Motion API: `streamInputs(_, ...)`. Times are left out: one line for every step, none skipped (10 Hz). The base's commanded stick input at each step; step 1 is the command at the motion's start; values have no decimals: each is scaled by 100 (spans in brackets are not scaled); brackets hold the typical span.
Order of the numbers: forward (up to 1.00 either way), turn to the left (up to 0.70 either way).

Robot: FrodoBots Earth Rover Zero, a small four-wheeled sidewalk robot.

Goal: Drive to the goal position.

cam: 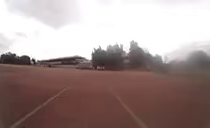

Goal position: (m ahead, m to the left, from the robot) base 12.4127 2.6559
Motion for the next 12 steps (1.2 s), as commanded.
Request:
streamInputs(100,0)
streamInputs(100,0)
streamInputs(100,0)
streamInputs(100,0)
streamInputs(100,0)
streamInputs(100,0)
streamInputs(100,0)
streamInputs(100,0)
streamInputs(100,0)
streamInputs(100,0)
streamInputs(100,0)
streamInputs(100,0)
